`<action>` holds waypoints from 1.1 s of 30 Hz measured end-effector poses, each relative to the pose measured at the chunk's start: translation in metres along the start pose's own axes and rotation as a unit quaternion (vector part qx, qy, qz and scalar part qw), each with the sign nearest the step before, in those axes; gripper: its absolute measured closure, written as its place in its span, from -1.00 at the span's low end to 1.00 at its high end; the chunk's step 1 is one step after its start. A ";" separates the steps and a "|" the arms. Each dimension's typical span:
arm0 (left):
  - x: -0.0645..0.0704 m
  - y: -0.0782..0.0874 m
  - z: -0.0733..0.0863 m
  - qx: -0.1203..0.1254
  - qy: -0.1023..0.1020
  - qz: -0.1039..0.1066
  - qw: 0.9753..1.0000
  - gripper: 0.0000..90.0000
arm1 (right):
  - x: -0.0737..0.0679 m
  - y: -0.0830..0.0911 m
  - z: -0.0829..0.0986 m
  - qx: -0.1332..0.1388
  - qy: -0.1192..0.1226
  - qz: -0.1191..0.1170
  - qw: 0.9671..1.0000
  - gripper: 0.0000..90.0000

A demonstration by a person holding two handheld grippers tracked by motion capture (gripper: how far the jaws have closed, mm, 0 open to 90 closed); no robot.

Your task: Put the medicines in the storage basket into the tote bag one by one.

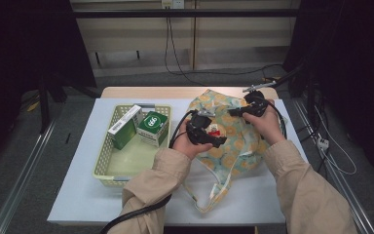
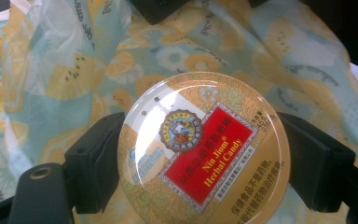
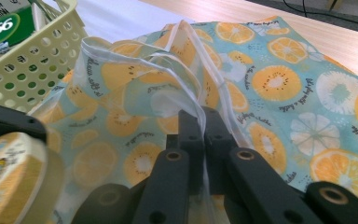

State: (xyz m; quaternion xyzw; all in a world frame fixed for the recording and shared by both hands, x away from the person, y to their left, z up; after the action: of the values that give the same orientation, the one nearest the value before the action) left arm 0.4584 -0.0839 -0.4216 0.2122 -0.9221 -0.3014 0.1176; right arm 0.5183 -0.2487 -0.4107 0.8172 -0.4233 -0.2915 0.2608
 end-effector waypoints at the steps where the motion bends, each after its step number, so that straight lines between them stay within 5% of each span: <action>1: -0.001 -0.002 0.000 0.004 0.002 0.000 1.000 -0.55 | 0.000 0.000 0.000 0.000 0.000 -0.001 1.000 0.98; 13: -0.010 -0.018 0.006 -0.006 0.007 -0.012 1.000 -0.55 | -0.005 -0.001 0.000 -0.003 0.004 -0.004 1.000 0.98; 33: -0.016 -0.020 0.008 0.001 0.008 -0.024 1.000 -0.55 | -0.007 -0.003 0.001 -0.002 0.005 -0.008 1.000 0.98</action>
State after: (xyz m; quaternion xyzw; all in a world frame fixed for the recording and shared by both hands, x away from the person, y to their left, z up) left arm 0.4765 -0.0871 -0.4410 0.2368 -0.9160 -0.3019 0.1172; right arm 0.5158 -0.2419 -0.4118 0.8215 -0.4146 -0.2904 0.2625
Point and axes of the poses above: each handheld gripper's, and its own axes: y roughly backward along the jaws, z roughly out of its underside, x roughly to its right, the point moved 5 cm from there along -y, roughly forward along the jaws, and after that the axes turned 6 degrees about -y, right-handed, at the moved point
